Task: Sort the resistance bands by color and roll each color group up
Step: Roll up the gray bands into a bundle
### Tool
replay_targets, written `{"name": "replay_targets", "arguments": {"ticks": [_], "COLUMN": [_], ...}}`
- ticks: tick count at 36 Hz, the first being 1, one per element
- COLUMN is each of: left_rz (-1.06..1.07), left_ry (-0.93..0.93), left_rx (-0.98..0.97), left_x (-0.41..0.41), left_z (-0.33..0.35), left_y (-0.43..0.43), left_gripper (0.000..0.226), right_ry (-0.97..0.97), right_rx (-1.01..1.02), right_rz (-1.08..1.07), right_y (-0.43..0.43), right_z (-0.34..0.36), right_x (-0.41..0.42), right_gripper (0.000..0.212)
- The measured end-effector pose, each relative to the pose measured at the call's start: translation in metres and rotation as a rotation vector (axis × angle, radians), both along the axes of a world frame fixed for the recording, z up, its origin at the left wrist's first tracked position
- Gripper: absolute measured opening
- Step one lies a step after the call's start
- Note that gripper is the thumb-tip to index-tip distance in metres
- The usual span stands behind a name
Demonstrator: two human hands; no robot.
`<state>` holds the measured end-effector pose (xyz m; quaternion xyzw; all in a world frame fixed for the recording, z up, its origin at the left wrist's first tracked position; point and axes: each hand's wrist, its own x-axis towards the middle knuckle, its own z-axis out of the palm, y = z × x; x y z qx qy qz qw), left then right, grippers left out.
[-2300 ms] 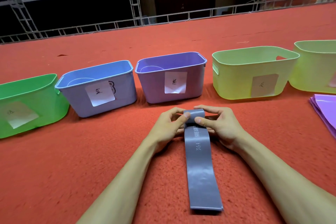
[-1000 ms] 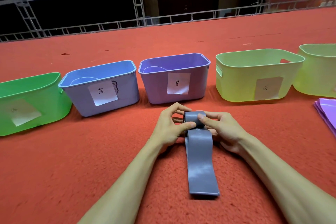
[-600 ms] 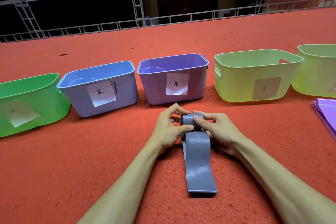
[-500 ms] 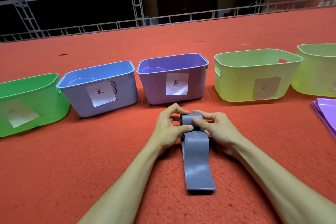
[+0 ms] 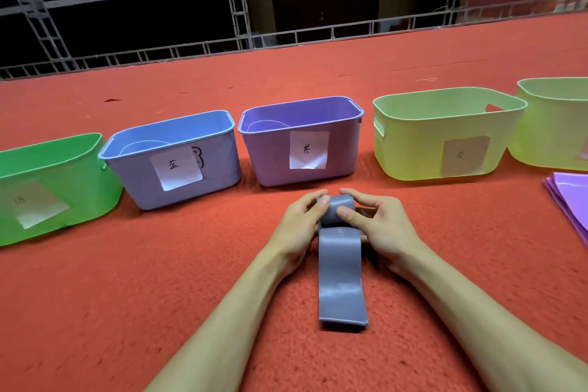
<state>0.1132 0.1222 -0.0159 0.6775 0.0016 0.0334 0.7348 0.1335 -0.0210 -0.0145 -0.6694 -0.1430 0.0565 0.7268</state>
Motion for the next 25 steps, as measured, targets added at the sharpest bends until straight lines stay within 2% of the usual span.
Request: {"name": "replay_targets", "arguments": {"ticks": [2, 5, 9, 12, 19, 25], "left_rz": [0.018, 0.051, 0.076, 0.072, 0.062, 0.028], "left_ry": [0.013, 0.016, -0.001, -0.025, -0.080, -0.086], "left_rx": [0.025, 0.089, 0.128, 0.160, 0.285, 0.349], "left_x": [0.001, 0.002, 0.000, -0.003, -0.005, -0.009], "left_z": [-0.001, -0.003, -0.003, -0.002, -0.003, -0.001], "left_y": [-0.001, -0.002, -0.005, -0.007, -0.004, -0.002], "left_gripper": [0.020, 0.041, 0.052, 0.054, 0.052, 0.050], "right_ry": [-0.013, -0.020, -0.023, -0.069, -0.144, -0.124], "right_rx": [-0.004, 0.000, -0.004, -0.069, -0.203, -0.182], "right_rz": [-0.001, -0.010, -0.009, 0.016, 0.069, 0.056], "right_y": [0.001, 0.002, 0.005, 0.007, 0.009, 0.010], "right_z": [-0.001, -0.001, -0.002, -0.004, -0.008, -0.009], "right_x": [0.000, -0.001, -0.001, -0.002, 0.001, 0.000], "right_gripper": [0.041, 0.049, 0.053, 0.042, 0.037, 0.039]}}
